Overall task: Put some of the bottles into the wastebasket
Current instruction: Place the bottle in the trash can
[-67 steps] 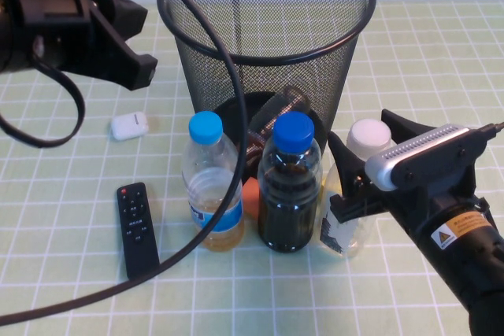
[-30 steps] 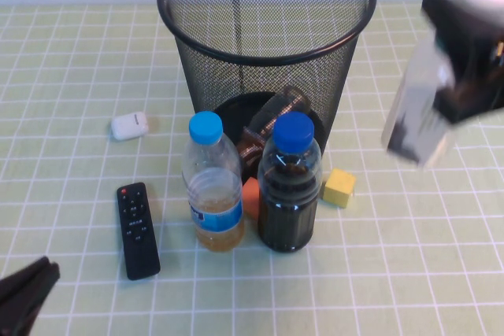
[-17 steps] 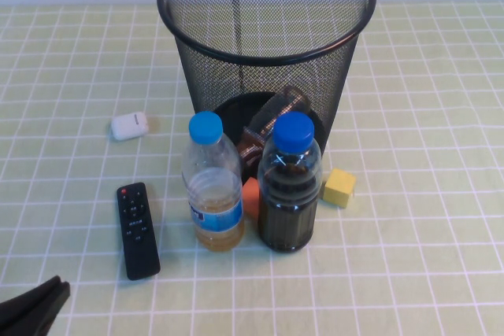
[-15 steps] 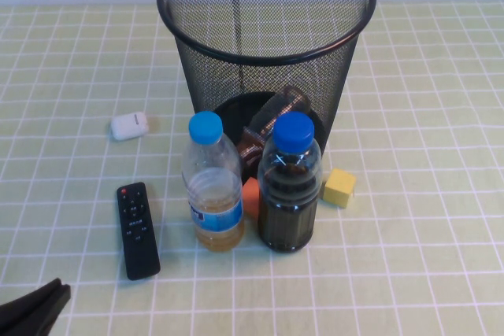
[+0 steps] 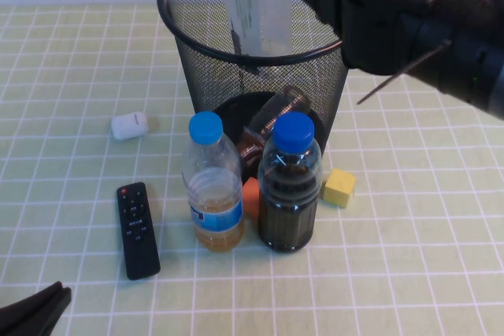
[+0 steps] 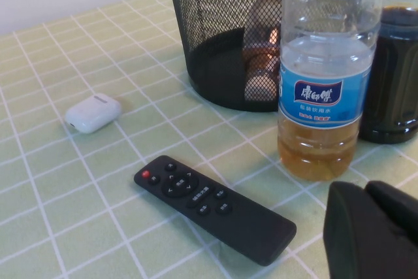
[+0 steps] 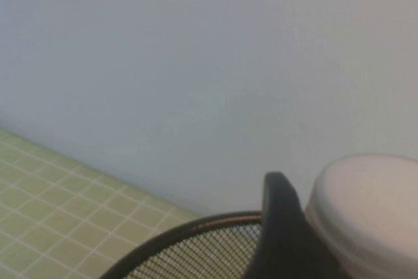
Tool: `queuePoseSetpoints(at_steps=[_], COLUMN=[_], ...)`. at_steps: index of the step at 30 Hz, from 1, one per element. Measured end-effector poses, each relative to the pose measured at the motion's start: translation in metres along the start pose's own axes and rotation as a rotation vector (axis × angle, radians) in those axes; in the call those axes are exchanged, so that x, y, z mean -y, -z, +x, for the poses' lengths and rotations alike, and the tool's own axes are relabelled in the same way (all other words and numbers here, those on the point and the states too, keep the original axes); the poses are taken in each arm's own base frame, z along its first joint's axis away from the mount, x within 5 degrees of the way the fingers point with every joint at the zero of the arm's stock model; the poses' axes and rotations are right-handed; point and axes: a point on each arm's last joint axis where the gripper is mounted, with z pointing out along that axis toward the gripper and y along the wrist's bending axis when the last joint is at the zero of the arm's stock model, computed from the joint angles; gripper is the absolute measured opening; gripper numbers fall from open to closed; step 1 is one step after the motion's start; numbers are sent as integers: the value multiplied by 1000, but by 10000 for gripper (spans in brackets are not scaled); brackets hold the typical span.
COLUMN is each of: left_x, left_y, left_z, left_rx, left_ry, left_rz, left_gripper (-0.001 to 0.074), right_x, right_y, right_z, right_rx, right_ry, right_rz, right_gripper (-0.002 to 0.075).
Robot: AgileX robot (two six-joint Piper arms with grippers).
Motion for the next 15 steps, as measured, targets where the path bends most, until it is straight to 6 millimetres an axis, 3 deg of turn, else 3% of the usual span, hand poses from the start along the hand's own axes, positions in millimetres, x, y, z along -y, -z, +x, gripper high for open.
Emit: queuePoseSetpoints(at_steps=[3,8,15], left_x=[0,0,0], left_y=[0,0,0], left_z=[0,0,0], left_rx=[0,0,0], left_ry=[0,0,0], left_rz=[0,0,0], left_gripper=[-3,-3,-3], right_x=[1,6,11], right_y=[-4,-3,4], right_z=[11,19,5], right_rx=[-52,-132,-104], right_ry=[-27,-33,-27], right_rz=[31,94,108], right_gripper=[54,209,405])
